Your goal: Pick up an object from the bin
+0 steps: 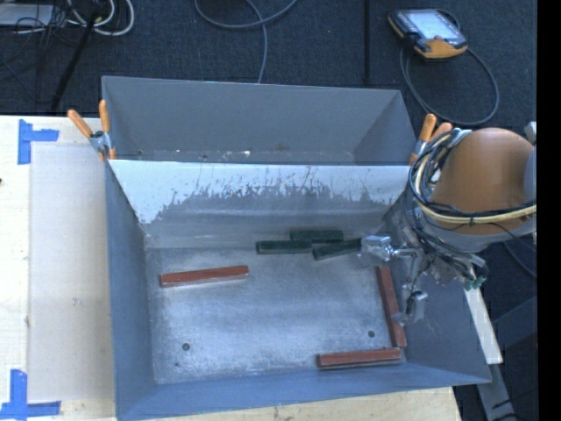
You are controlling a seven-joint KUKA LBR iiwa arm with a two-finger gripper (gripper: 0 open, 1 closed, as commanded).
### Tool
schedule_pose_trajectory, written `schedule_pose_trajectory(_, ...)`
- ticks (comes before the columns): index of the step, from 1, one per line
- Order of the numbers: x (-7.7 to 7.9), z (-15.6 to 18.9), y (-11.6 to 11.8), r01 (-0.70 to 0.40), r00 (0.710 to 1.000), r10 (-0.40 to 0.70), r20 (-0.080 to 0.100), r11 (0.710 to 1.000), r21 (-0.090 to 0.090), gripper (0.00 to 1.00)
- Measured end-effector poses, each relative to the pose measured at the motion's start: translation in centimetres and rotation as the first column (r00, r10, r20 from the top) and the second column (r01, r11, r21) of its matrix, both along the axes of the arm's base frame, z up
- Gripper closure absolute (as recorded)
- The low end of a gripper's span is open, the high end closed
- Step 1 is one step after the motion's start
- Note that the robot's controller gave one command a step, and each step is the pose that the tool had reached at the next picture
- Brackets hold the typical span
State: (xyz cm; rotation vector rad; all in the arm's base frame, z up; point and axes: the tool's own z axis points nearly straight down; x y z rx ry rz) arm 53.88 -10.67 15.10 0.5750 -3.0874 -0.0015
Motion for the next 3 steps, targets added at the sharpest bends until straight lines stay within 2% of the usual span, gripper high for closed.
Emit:
schedule_pose_trajectory(1, 0.0, 0.0, 0.0, -0.001, 1.000, 0.001, 0.000, 1.000, 0.000, 0.00)
schedule_pose_trajectory(2, 1.1, -2.0, -0.4, -0.117, 0.993, 0.117, 0.008, 0.993, -0.002, 0.00)
schedule_pose_trajectory(3, 1.9, -3.1, -0.2, -0.333, 0.943, 0.333, -0.009, 0.943, 0.007, 0.00)
